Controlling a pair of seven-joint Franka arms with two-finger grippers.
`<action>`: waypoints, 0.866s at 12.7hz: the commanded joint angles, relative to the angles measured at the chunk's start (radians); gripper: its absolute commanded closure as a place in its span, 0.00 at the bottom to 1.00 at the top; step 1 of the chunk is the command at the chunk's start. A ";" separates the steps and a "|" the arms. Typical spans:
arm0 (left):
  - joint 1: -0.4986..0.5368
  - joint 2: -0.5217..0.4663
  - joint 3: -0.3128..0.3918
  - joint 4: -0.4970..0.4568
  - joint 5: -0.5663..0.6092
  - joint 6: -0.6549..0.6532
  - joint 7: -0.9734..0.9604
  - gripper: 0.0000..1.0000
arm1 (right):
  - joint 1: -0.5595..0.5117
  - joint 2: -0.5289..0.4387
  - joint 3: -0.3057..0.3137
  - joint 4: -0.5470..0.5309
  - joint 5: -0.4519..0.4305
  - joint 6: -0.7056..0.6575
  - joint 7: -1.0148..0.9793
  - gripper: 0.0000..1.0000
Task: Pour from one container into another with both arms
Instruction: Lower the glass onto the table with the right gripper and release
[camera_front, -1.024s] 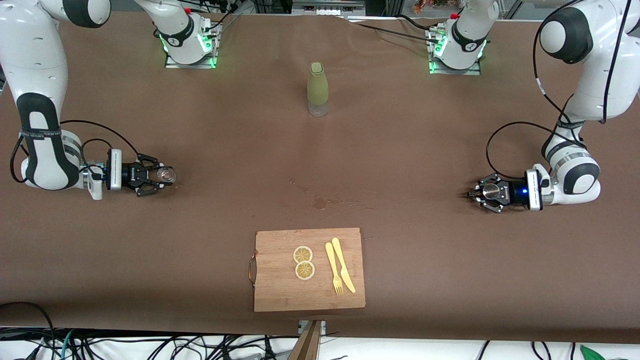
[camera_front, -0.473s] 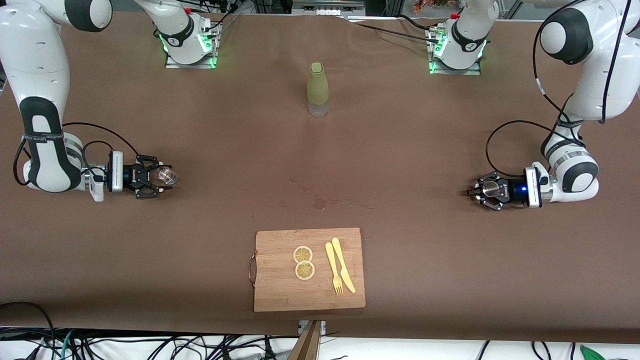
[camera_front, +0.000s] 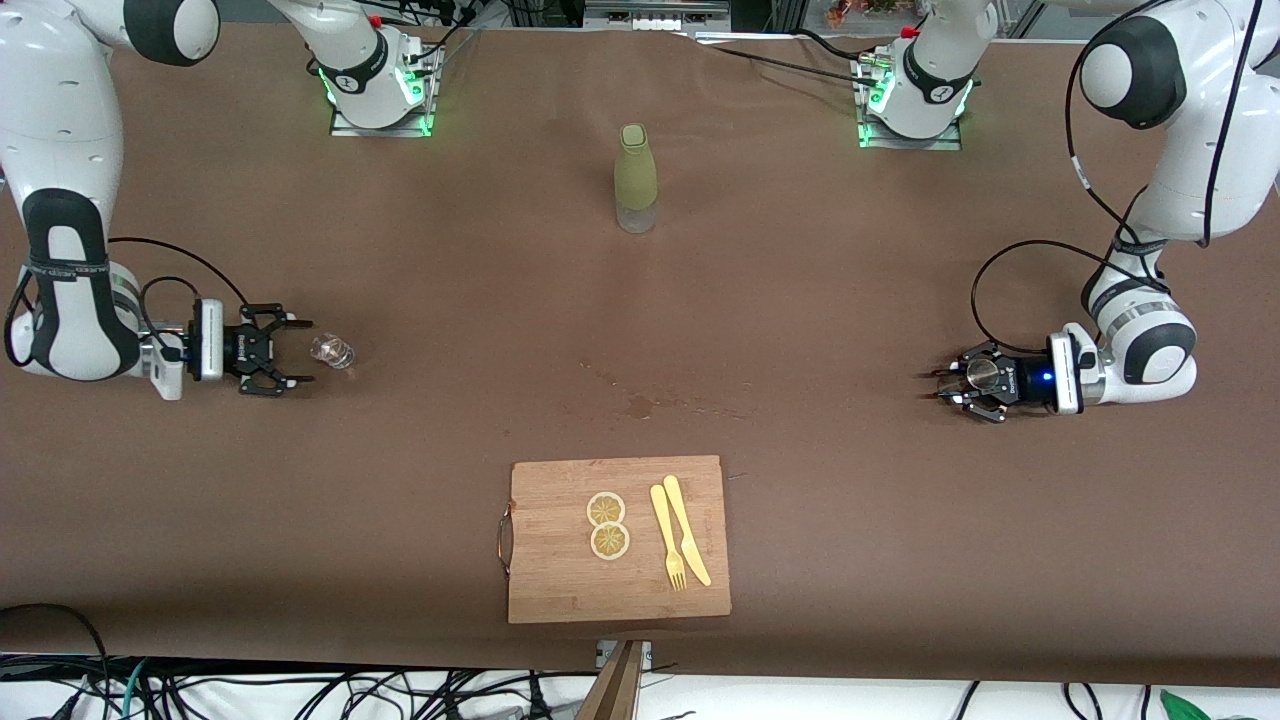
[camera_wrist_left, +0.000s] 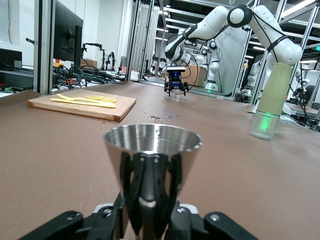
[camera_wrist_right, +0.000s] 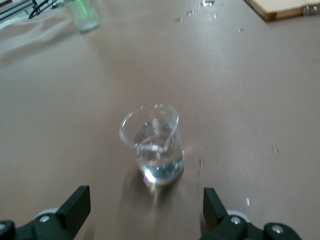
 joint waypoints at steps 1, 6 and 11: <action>0.009 -0.011 -0.001 -0.010 0.026 -0.020 0.048 0.00 | 0.000 -0.066 -0.010 -0.004 -0.078 -0.009 0.097 0.00; 0.009 -0.017 0.008 -0.009 0.026 -0.020 0.031 0.00 | 0.094 -0.275 -0.010 -0.013 -0.371 0.092 0.470 0.00; 0.024 -0.072 0.059 -0.009 0.112 -0.052 -0.067 0.00 | 0.199 -0.474 0.067 -0.009 -0.725 0.112 0.992 0.00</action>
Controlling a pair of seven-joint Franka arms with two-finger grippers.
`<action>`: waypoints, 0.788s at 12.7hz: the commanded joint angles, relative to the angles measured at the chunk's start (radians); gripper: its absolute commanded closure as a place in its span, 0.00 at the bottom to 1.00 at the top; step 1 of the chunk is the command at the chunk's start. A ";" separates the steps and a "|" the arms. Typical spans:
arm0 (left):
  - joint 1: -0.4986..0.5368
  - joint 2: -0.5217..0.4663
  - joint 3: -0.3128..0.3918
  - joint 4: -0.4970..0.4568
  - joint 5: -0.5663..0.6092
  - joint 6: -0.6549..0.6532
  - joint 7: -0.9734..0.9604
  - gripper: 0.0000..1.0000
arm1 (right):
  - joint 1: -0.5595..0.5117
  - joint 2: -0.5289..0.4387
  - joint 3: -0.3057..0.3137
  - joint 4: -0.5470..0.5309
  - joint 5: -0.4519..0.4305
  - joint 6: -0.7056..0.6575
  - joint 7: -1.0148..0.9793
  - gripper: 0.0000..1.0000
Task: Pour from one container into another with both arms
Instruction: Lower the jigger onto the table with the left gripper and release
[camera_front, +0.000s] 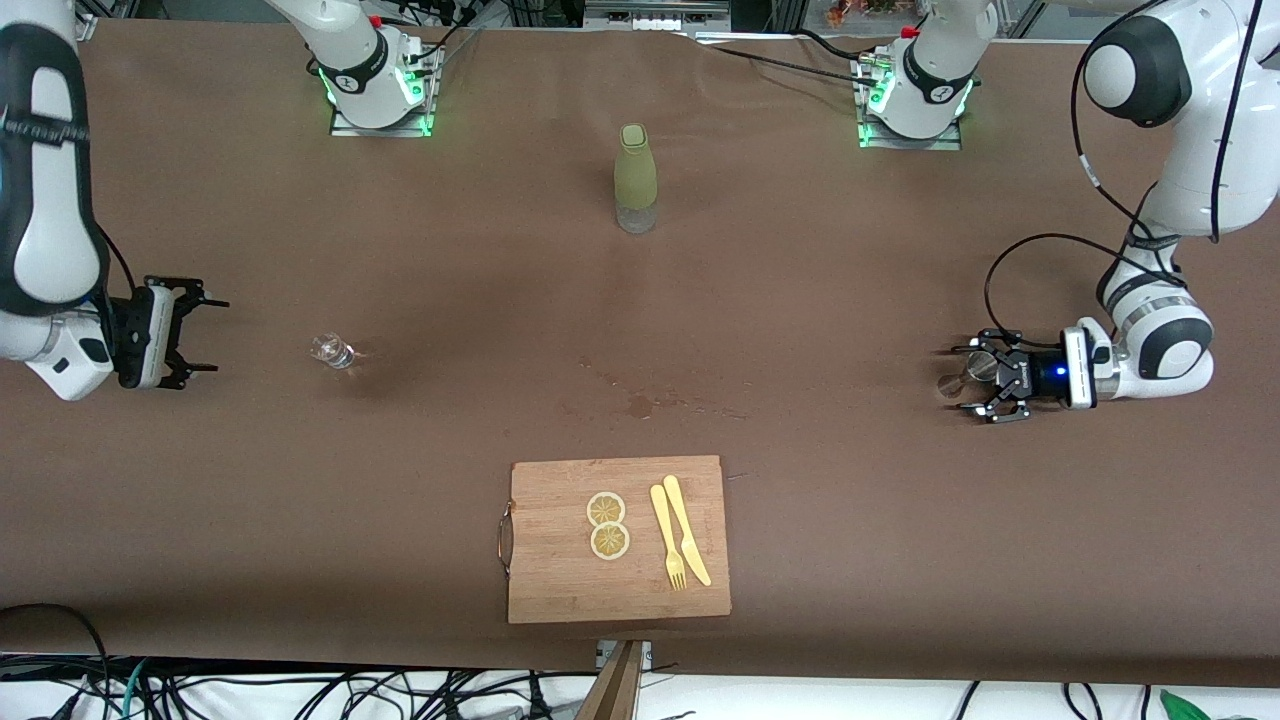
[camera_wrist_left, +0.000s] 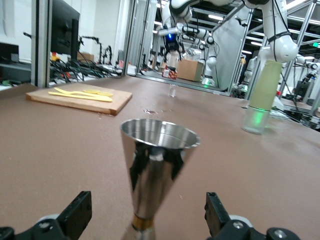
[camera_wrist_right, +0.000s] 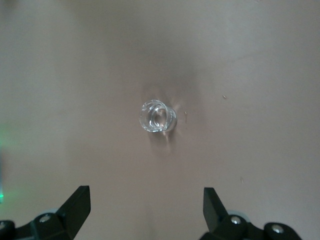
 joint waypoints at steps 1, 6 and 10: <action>0.022 -0.060 0.009 -0.011 0.066 -0.017 -0.059 0.00 | 0.012 -0.091 0.085 -0.030 -0.144 0.018 0.237 0.00; 0.065 -0.161 0.012 -0.006 0.157 -0.012 -0.165 0.00 | 0.010 -0.170 0.281 -0.026 -0.345 -0.023 0.674 0.00; 0.081 -0.325 0.009 -0.008 0.278 0.049 -0.420 0.00 | 0.010 -0.216 0.404 -0.017 -0.415 -0.089 0.987 0.00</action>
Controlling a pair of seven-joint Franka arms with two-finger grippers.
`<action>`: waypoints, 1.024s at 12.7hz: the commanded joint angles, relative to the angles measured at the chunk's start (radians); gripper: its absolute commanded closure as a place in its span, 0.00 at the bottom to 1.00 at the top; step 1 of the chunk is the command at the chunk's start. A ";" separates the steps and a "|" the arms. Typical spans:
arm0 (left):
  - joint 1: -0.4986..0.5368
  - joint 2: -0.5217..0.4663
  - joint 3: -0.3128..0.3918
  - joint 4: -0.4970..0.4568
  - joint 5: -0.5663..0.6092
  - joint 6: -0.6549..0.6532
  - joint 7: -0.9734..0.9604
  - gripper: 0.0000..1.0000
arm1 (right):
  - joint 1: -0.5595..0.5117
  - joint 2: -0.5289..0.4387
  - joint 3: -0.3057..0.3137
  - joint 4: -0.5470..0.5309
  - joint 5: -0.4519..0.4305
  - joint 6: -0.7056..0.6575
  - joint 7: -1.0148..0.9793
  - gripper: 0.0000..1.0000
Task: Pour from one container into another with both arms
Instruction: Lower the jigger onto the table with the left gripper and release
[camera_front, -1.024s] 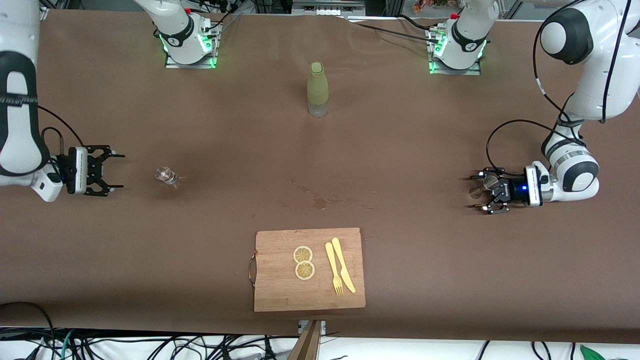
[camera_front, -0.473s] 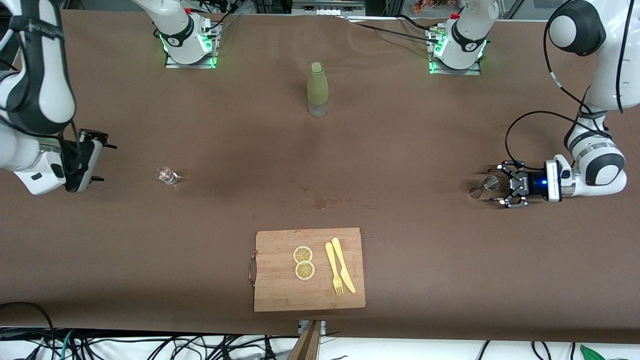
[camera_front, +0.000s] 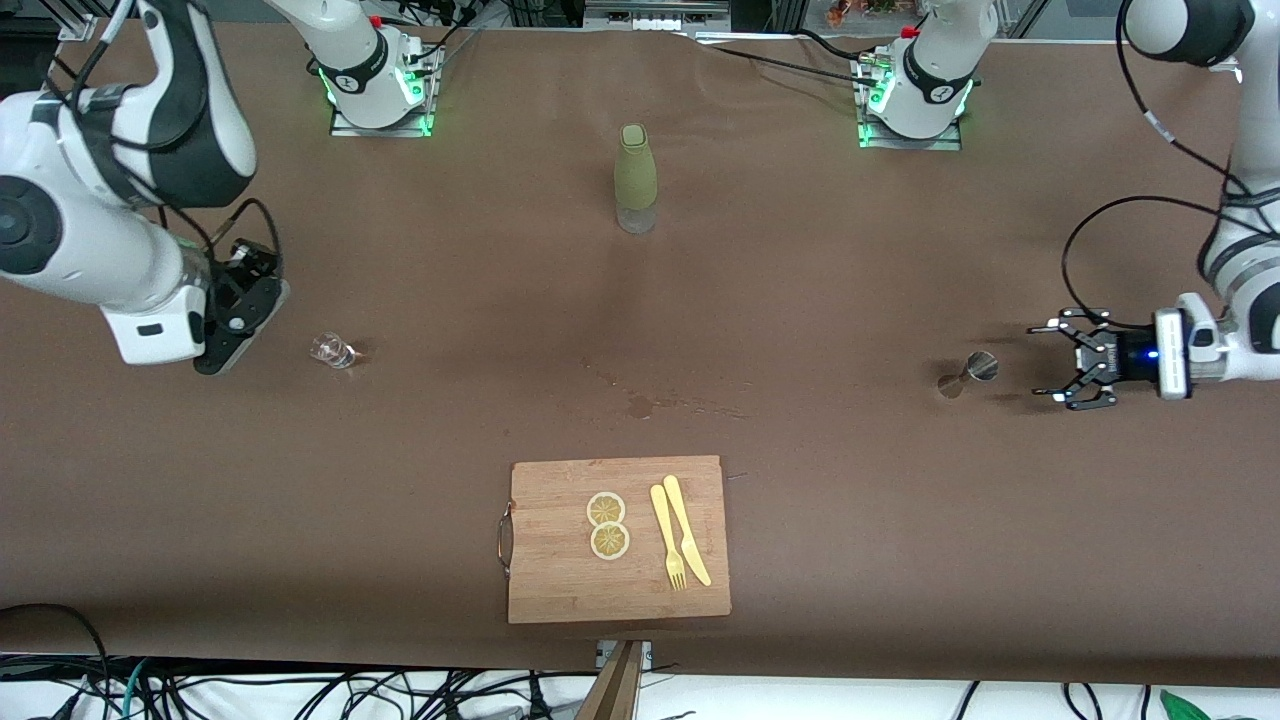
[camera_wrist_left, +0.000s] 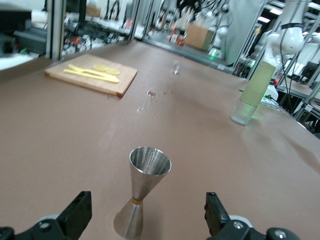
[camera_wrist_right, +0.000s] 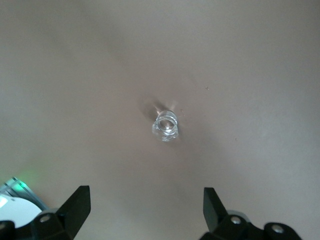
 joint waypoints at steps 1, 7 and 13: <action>0.010 -0.143 -0.013 -0.029 0.100 0.053 -0.195 0.00 | -0.011 -0.046 0.072 -0.008 -0.033 -0.054 0.195 0.00; 0.010 -0.362 -0.104 -0.032 0.290 0.141 -0.698 0.00 | -0.005 -0.121 0.109 0.019 -0.010 -0.130 0.680 0.00; -0.015 -0.527 -0.275 -0.030 0.489 0.234 -1.303 0.00 | -0.065 -0.207 0.065 0.019 0.016 -0.165 0.761 0.00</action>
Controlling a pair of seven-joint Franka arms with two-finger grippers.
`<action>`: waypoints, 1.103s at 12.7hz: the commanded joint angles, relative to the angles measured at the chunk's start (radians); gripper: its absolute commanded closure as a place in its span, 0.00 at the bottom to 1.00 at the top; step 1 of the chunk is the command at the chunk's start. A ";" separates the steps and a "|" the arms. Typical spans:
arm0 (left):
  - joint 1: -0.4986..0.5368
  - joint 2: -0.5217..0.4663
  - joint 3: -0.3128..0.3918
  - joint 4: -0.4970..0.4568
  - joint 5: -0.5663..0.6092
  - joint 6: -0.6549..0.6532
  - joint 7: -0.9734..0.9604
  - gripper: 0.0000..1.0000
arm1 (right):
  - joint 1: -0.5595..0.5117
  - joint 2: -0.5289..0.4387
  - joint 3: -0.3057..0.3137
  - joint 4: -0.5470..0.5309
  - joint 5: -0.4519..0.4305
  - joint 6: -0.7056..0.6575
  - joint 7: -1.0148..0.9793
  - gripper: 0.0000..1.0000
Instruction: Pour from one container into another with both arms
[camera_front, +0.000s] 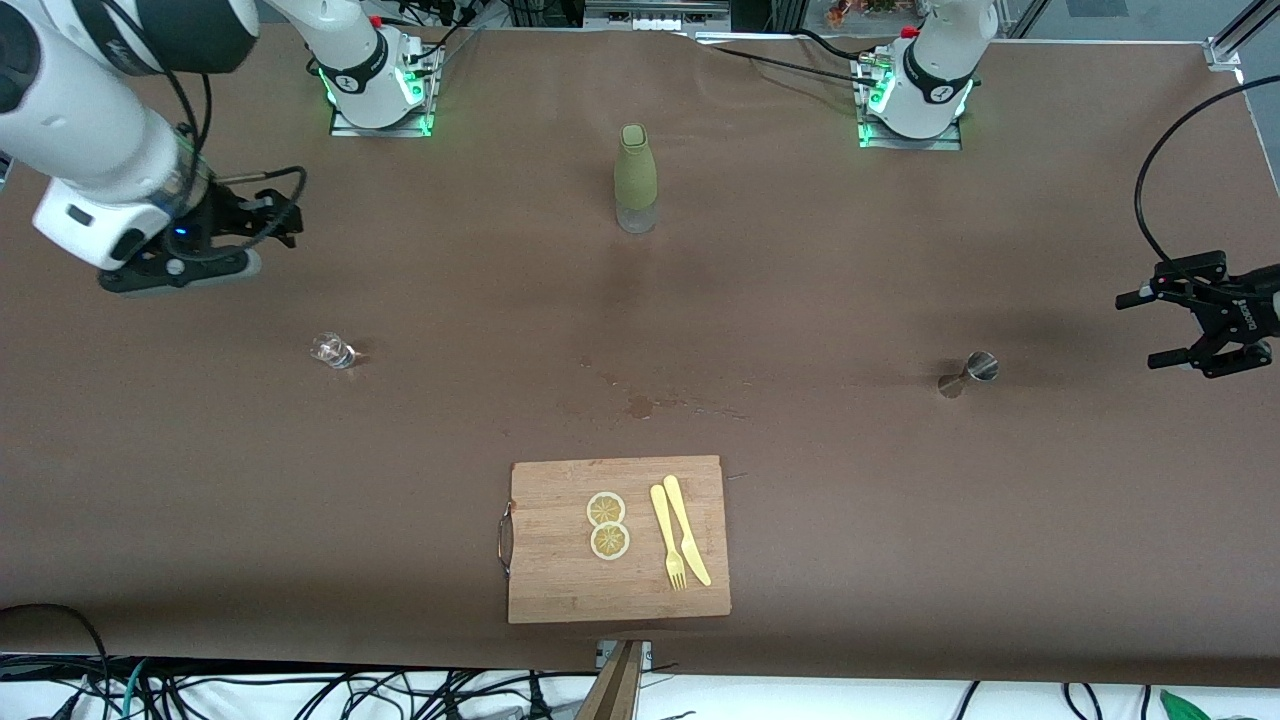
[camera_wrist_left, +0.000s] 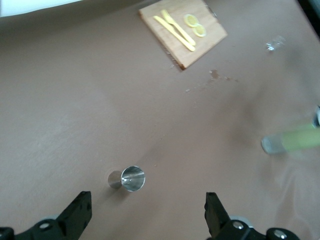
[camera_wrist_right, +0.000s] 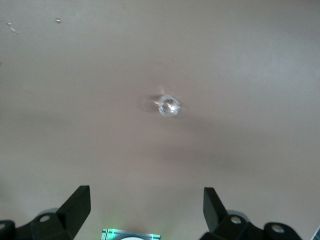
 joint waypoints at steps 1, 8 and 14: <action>-0.016 -0.069 -0.049 -0.031 0.091 0.043 -0.239 0.00 | -0.025 -0.046 -0.051 0.002 0.042 -0.020 0.019 0.00; -0.034 -0.106 -0.167 -0.014 0.233 0.040 -0.646 0.00 | -0.028 -0.063 -0.150 0.060 0.061 -0.012 0.020 0.00; -0.031 -0.192 -0.389 -0.012 0.467 -0.016 -1.234 0.00 | -0.016 -0.057 -0.167 0.063 0.064 0.005 0.025 0.00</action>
